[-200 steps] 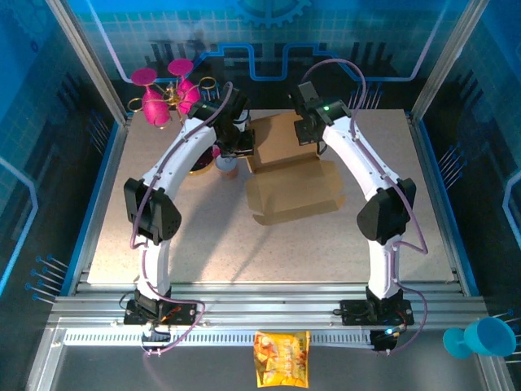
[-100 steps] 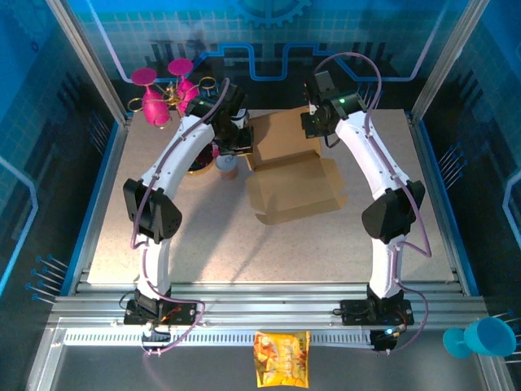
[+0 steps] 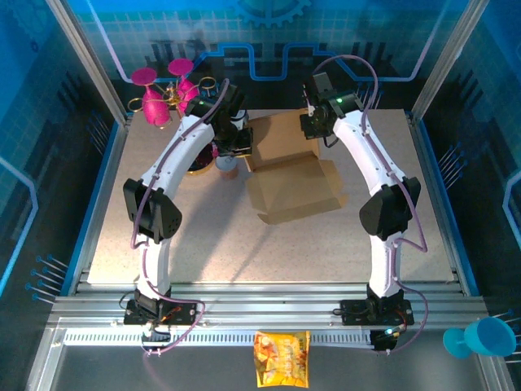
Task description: Fold the paper box
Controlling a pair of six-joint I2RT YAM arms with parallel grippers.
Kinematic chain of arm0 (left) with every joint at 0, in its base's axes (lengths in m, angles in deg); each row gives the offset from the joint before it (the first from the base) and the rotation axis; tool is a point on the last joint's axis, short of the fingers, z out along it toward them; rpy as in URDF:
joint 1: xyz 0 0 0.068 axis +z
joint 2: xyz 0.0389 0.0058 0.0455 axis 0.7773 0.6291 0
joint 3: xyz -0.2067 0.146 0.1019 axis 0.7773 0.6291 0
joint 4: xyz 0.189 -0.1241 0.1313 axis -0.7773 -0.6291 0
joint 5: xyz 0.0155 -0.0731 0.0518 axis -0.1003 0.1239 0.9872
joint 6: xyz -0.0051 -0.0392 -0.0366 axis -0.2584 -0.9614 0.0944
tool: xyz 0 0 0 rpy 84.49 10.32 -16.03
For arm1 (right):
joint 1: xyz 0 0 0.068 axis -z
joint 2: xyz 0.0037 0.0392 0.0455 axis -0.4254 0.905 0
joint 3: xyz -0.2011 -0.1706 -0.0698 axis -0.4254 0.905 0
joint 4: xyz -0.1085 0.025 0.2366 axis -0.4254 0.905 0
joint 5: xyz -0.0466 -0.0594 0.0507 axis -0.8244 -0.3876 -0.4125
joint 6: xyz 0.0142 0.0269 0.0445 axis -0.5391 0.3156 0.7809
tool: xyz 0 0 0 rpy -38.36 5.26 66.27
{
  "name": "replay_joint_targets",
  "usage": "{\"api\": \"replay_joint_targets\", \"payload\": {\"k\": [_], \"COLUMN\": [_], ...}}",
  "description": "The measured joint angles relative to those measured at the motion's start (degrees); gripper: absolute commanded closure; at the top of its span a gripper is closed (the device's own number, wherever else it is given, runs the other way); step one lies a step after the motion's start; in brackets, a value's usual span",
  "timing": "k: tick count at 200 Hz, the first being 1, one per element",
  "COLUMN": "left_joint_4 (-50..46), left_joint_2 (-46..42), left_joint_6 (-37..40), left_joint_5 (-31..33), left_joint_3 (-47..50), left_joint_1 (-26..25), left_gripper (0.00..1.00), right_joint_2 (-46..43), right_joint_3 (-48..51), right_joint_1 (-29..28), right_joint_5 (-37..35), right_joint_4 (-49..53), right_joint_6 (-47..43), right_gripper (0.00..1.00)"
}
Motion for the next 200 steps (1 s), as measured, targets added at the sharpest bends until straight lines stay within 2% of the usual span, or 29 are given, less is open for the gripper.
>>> {"api": "replay_joint_targets", "payload": {"k": [23, 37, 169, 200], "left_joint_4": [-0.1, 0.0, 0.6, 0.5], "left_joint_2": [0.0, 0.0, 1.0, 1.0], "left_joint_6": [0.0, 0.0, 0.0, -0.2], "left_joint_5": [-0.3, -0.4, -1.0, 0.7], "left_joint_3": [0.0, 0.0, -0.5, -0.5], "left_joint_1": [0.0, 0.0, 0.0, -0.2], "left_gripper": [1.00, 1.00, 1.00, 1.00], "right_joint_2": [0.1, 0.1, 0.1, 0.1], "right_joint_3": [0.0, 0.0, 0.0, -0.3], "right_joint_1": [0.1, 0.1, -2.5, -4.1], "right_joint_5": [0.9, 1.0, -9.4, -12.5], "right_joint_4": [-0.1, -0.1, 2.6, 3.6], "right_joint_6": [0.0, -0.3, 0.7, 1.6], "right_gripper": [0.90, 1.00, 1.00, 1.00]}}
